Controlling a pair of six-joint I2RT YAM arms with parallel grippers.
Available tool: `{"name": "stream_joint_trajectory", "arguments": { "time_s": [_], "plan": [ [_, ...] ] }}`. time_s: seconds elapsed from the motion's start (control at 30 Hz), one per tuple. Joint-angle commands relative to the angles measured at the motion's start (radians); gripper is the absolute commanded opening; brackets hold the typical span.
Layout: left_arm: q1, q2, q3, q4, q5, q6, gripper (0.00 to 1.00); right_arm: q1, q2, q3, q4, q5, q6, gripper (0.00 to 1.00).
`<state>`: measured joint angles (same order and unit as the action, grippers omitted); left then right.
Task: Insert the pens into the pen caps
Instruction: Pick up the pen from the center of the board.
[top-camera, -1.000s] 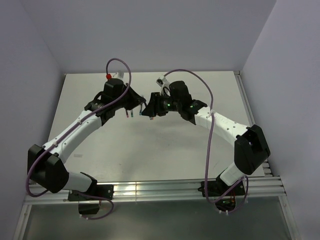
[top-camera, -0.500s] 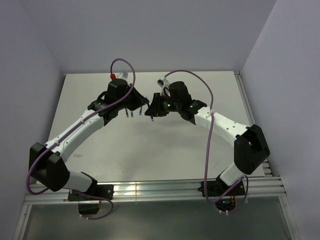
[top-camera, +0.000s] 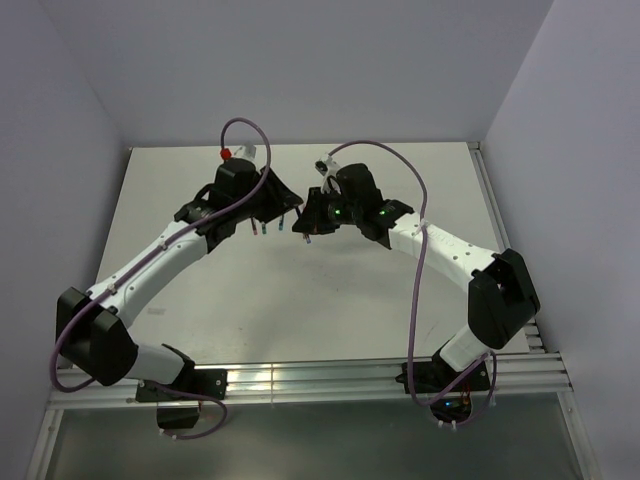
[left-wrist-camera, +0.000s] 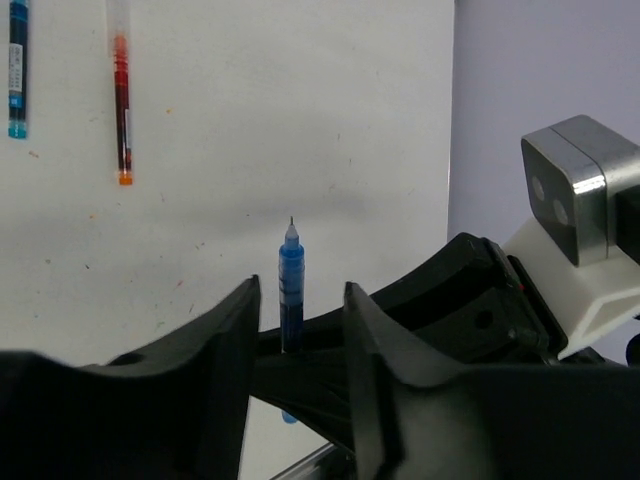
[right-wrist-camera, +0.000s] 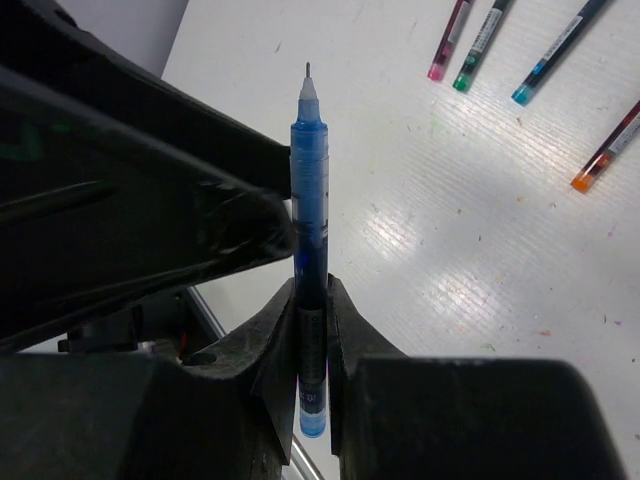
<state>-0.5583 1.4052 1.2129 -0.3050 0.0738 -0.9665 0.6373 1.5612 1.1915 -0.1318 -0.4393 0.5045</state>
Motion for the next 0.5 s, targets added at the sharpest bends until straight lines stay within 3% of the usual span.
{"name": "stream_joint_trajectory", "arguments": {
  "time_s": [0.0, 0.23, 0.37, 0.47],
  "plan": [
    [-0.006, -0.074, 0.033, -0.02, -0.043, -0.006, 0.46, 0.007, -0.019, 0.036, 0.004, 0.019, -0.024, 0.0],
    [0.014, -0.21, -0.013, -0.232, -0.271, -0.115, 0.47, 0.007, -0.056, 0.017, -0.02, 0.053, -0.02, 0.0],
    [0.124, -0.287, -0.061, -0.449, -0.365, -0.233, 0.44, 0.007, -0.088, -0.021, -0.032, 0.051, -0.003, 0.0],
    [0.246, -0.357, -0.133, -0.505, -0.361, -0.276, 0.46, 0.004, -0.122, -0.074, -0.025, 0.06, -0.001, 0.0]
  ]
}}
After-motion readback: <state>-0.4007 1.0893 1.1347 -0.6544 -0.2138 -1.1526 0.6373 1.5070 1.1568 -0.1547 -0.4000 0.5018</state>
